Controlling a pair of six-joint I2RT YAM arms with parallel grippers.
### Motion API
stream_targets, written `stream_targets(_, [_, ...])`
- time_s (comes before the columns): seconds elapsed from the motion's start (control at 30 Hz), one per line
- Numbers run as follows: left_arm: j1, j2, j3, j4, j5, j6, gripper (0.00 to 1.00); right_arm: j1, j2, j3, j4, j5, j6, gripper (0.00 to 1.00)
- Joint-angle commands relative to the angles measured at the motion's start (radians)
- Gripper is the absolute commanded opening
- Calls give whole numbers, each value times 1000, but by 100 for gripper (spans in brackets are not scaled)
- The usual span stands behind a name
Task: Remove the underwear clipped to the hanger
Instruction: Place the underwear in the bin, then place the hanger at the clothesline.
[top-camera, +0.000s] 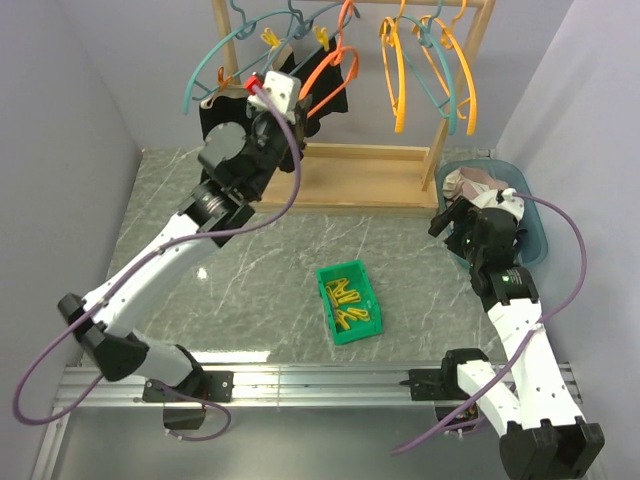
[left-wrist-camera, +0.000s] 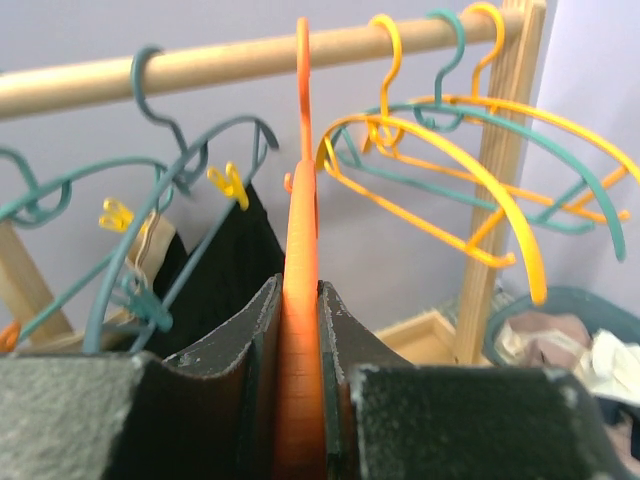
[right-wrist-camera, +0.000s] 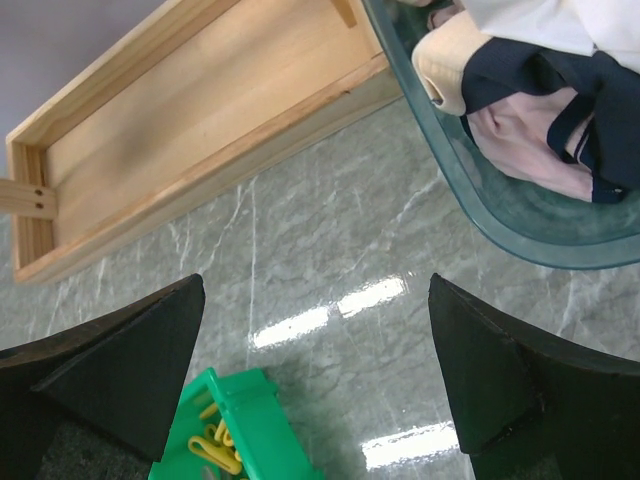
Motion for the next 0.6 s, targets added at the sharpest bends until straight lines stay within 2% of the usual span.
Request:
stream_targets(0.0, [12,65,115,91,8,43,1,8,-16,-1,13,-31,-25,100])
stream_targets(0.3, [58,240,313,51,23,-2,1,14,-25,-5,15,-39,-34,100])
stream_targets(0.47, [72,272,356,93,36,-17,1,17,-28,-10,15,-40,-39,100])
stream_targets(0.57, [82,326,450,22,33,-28,1,17,-25,-4,12,-43,-41,100])
